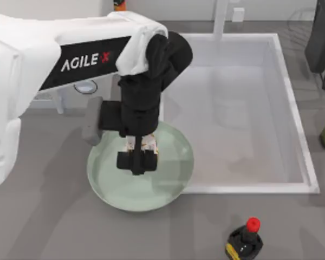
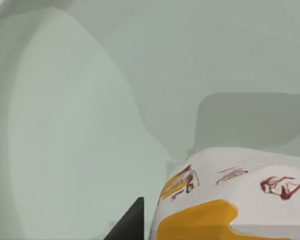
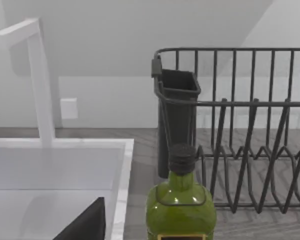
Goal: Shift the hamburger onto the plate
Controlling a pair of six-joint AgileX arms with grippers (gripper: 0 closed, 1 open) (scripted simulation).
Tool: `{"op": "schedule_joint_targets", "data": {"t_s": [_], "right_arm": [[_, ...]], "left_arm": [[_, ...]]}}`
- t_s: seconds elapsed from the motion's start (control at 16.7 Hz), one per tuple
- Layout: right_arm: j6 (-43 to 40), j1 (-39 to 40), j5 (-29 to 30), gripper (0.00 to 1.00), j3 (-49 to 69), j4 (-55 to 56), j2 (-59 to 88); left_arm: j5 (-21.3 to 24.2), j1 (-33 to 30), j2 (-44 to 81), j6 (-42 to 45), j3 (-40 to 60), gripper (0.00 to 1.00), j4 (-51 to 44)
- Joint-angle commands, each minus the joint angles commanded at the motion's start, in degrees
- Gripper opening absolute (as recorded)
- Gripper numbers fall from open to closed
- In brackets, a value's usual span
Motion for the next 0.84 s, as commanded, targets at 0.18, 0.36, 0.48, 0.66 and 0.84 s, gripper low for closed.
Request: {"op": "schedule_joint_targets", "data": {"t_s": [0.18,0.36,0.48,0.66,0.84], "right_arm": [[0.0,0.0,0.0,1.0,0.0,0.0,0.0],[0.0,0.0,0.0,1.0,0.0,0.0,0.0],[0.0,0.0,0.0,1.0,0.0,0.0,0.0],[0.0,0.0,0.0,1.0,0.0,0.0,0.0],[0.0,0.0,0.0,1.0,0.0,0.0,0.0]], "left_arm": [[0.0,0.0,0.0,0.0,0.0,0.6,0.0],[0.0,0.0,0.0,0.0,0.0,0.83,0.0],[0.0,0.0,0.0,0.0,0.0,0.98,0.0],[0.0,0.0,0.0,0.0,0.0,1.0,0.0],[0.0,0.0,0.0,0.0,0.0,1.0,0.0]]}}
